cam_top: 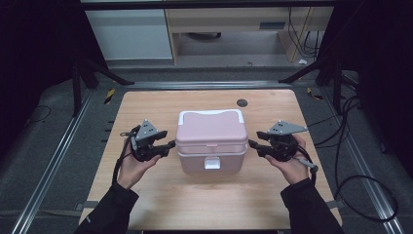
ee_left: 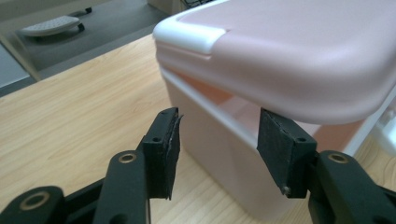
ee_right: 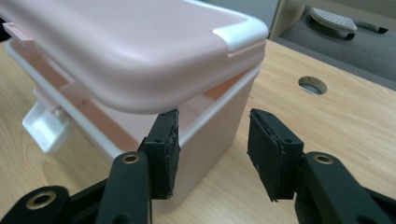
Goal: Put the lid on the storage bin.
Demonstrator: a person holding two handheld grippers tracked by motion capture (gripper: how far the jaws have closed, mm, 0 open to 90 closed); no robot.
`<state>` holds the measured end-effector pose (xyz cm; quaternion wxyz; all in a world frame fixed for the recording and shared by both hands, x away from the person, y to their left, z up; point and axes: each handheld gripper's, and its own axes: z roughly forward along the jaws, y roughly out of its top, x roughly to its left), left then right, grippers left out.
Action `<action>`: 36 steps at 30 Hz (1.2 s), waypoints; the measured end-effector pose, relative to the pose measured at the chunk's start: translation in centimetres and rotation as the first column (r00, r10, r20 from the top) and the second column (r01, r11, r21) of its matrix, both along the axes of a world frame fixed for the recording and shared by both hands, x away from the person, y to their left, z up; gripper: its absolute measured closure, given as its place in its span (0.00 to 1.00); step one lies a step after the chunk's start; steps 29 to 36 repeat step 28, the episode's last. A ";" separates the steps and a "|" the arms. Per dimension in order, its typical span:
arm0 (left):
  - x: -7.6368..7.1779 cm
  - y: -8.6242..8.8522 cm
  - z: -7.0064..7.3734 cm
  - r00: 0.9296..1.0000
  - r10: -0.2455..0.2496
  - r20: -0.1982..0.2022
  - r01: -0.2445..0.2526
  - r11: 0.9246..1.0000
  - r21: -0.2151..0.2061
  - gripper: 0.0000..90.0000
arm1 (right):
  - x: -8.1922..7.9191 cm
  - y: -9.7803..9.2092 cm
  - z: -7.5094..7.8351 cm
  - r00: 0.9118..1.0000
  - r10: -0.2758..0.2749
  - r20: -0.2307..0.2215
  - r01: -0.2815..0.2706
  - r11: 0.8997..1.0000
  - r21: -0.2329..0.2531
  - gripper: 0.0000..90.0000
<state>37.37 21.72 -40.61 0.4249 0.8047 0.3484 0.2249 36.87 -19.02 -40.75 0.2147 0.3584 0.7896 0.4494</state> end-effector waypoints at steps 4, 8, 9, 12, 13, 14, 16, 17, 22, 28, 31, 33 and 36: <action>-0.6 1.5 -0.3 0.999 0.033 -0.004 -0.033 0.999 -0.026 0.52 | -0.4 -0.7 -0.5 1.000 -0.013 -0.009 0.013 1.000 0.001 0.57; -0.3 2.9 -1.0 0.996 0.083 -0.026 -0.084 0.996 -0.036 0.50 | -0.5 -1.9 -1.3 0.998 -0.055 -0.027 0.056 0.998 0.003 0.50; -0.3 2.9 -1.0 0.996 0.083 -0.026 -0.084 0.996 -0.036 0.49 | -0.4 -2.2 -1.7 0.997 -0.071 -0.036 0.071 0.997 -0.003 0.49; 0.3 3.8 -1.9 0.992 0.115 -0.048 -0.116 0.993 -0.021 0.47 | -0.1 -2.9 -2.6 0.993 -0.109 -0.055 0.108 0.994 -0.015 0.45; 0.5 4.0 -2.3 0.991 0.126 -0.054 -0.126 0.992 -0.010 0.46 | 0.1 -3.2 -3.0 0.991 -0.120 -0.061 0.119 0.993 -0.025 0.43; 0.9 4.5 -3.1 0.987 0.148 -0.069 -0.148 0.989 0.011 0.45 | 0.5 -3.6 -3.7 0.986 -0.148 -0.073 0.145 0.988 -0.051 0.40; 1.4 5.2 -4.1 0.981 0.169 -0.092 -0.168 0.986 0.019 0.44 | 1.0 -4.2 -4.6 0.981 -0.173 -0.093 0.166 0.983 -0.081 0.39; 1.4 5.2 -4.1 0.981 0.169 -0.092 -0.168 0.986 0.019 0.44 | 1.0 -4.2 -4.6 0.981 -0.173 -0.093 0.166 0.983 -0.081 0.39; 2.5 7.2 -6.5 0.961 0.236 -0.148 -0.228 0.971 0.068 0.41 | 1.7 -6.4 -6.4 0.953 -0.262 -0.154 0.243 0.961 -0.129 0.38; 2.9 8.2 -7.4 0.946 0.268 -0.180 -0.254 0.962 0.098 0.38 | 2.1 -8.0 -7.9 0.929 -0.319 -0.189 0.289 0.942 -0.173 0.36; 2.9 8.2 -7.4 0.946 0.268 -0.180 -0.254 0.962 0.098 0.38 | 2.1 -8.0 -7.9 0.929 -0.319 -0.189 0.289 0.942 -0.173 0.36; 2.9 8.2 -7.4 0.946 0.268 -0.180 -0.254 0.962 0.098 0.38 | 2.1 -8.0 -7.9 0.929 -0.319 -0.189 0.289 0.942 -0.173 0.36; 2.9 8.2 -7.4 0.946 0.268 -0.180 -0.254 0.962 0.098 0.38 | 2.1 -8.0 -7.9 0.929 -0.319 -0.189 0.289 0.942 -0.173 0.36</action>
